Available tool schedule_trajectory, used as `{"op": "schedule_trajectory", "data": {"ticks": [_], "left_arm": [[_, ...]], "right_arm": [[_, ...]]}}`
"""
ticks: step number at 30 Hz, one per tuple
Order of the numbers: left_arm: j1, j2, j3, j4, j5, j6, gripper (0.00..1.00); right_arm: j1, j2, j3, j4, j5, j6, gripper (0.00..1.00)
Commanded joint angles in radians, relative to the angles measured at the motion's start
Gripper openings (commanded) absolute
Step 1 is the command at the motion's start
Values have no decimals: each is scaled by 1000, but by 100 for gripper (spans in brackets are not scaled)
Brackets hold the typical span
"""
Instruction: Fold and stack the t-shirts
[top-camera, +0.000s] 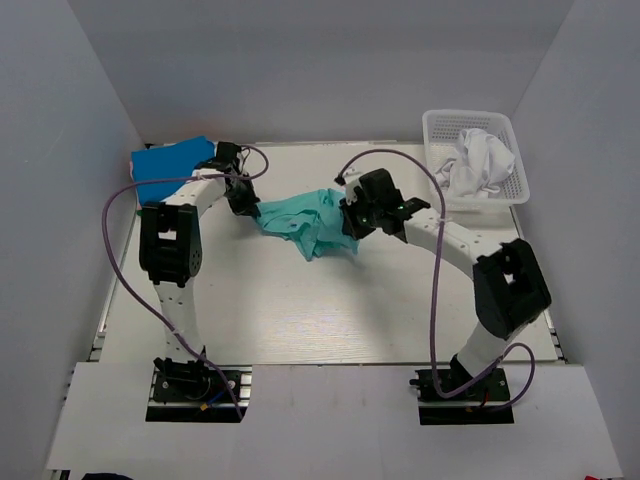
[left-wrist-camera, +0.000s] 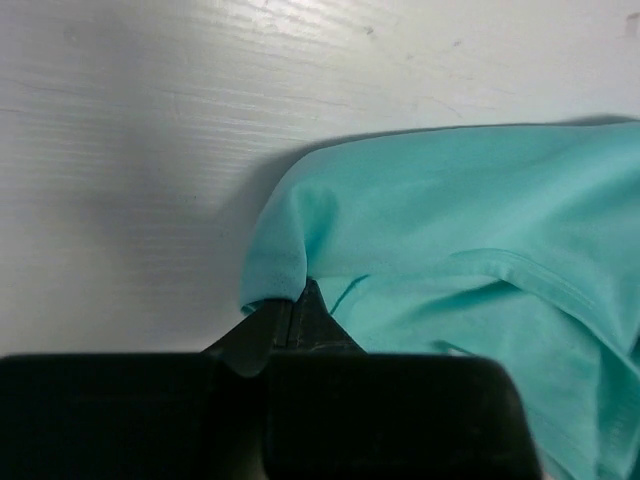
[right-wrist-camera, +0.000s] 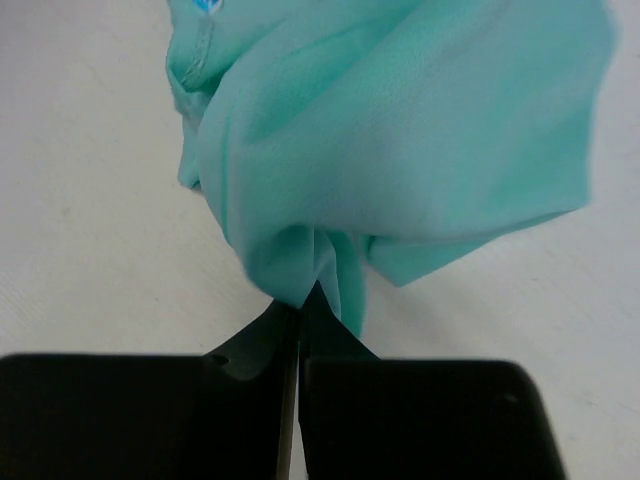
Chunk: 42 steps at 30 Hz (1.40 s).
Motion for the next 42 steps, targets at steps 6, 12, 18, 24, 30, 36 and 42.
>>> {"op": "schedule_trajectory", "data": {"ticks": [6, 12, 18, 24, 30, 36, 42], "left_arm": [[18, -195, 316, -12, -98, 28, 0], [41, 49, 1051, -145, -135, 50, 0], [50, -406, 518, 304, -105, 41, 0], [50, -535, 292, 187, -67, 96, 0], [41, -675, -360, 103, -160, -48, 0], [41, -599, -395, -149, -391, -107, 76], [41, -589, -356, -160, -337, -149, 86]], "right_arm": [[-82, -215, 241, -75, 393, 81, 0], [-224, -46, 793, -155, 448, 17, 0], [-299, 2, 1004, -99, 386, 12, 0], [-323, -313, 373, 23, 372, -2, 0], [-325, -497, -166, -105, 301, 174, 19], [-328, -525, -372, -250, 310, 270, 78], [-325, -476, -242, -214, 256, 221, 89]]}}
